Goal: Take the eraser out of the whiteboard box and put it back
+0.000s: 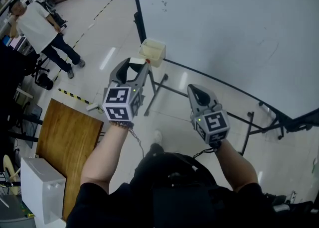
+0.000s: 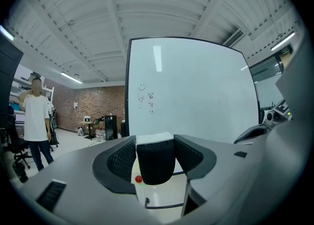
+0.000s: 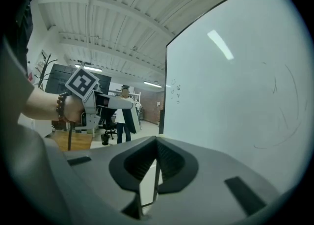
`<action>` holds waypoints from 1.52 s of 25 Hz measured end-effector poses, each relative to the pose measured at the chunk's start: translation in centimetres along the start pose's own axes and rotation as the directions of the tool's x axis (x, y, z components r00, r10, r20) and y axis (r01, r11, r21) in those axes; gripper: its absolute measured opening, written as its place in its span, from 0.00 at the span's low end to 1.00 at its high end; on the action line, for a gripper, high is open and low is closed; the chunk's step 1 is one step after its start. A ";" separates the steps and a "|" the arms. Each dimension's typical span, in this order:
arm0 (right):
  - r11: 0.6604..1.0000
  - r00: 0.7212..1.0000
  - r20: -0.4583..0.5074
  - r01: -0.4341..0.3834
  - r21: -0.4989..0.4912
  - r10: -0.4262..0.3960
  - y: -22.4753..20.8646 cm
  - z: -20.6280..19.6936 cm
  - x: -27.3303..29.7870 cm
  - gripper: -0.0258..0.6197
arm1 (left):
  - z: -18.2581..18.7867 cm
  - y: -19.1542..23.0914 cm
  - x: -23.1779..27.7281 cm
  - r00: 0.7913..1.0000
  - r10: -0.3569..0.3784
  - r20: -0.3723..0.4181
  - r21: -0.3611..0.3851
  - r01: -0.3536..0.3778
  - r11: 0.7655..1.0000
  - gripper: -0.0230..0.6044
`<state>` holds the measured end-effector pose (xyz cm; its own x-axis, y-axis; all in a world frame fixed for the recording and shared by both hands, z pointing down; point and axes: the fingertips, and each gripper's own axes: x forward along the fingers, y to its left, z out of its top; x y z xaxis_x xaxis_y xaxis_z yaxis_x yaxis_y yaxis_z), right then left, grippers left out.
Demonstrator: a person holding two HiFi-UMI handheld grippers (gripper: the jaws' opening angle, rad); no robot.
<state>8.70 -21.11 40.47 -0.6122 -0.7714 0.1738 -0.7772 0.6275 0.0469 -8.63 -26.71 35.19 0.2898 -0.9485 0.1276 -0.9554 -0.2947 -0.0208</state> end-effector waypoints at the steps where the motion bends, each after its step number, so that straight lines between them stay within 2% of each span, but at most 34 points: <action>1: 1.000 1.000 0.001 0.004 0.002 -0.004 -0.3 0.0 0.4 0.07 | -0.1 0.3 0.7 1.000 -0.001 -0.003 0.000 0.001 1.000 0.42; 7: 0.999 0.999 0.003 0.039 0.014 -0.039 -2.0 -0.2 4.0 0.07 | -0.6 2.3 6.0 1.000 -0.027 -0.016 -0.004 0.027 1.000 0.42; 21: 0.990 0.990 -0.062 0.132 0.041 -0.129 -5.9 -1.3 12.4 0.07 | -3.1 6.4 18.1 0.993 -0.105 -0.057 0.006 0.106 0.994 0.42; 31: 0.983 0.980 -0.100 0.176 0.060 -0.170 -7.3 -2.4 14.6 0.07 | -5.7 6.7 22.2 0.986 -0.129 -0.104 0.052 0.135 0.989 0.42; 38: 0.983 0.979 -0.112 0.177 0.057 -0.170 -7.8 -2.8 15.0 0.07 | -6.1 7.0 22.8 0.986 -0.131 -0.103 0.038 0.136 0.990 0.45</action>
<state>5.98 -37.27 45.45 -0.4513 -0.8497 0.2727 -0.8802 0.4742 0.0208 -9.01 -49.69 43.98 0.4054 -0.8846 0.2304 -0.9042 -0.4252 -0.0414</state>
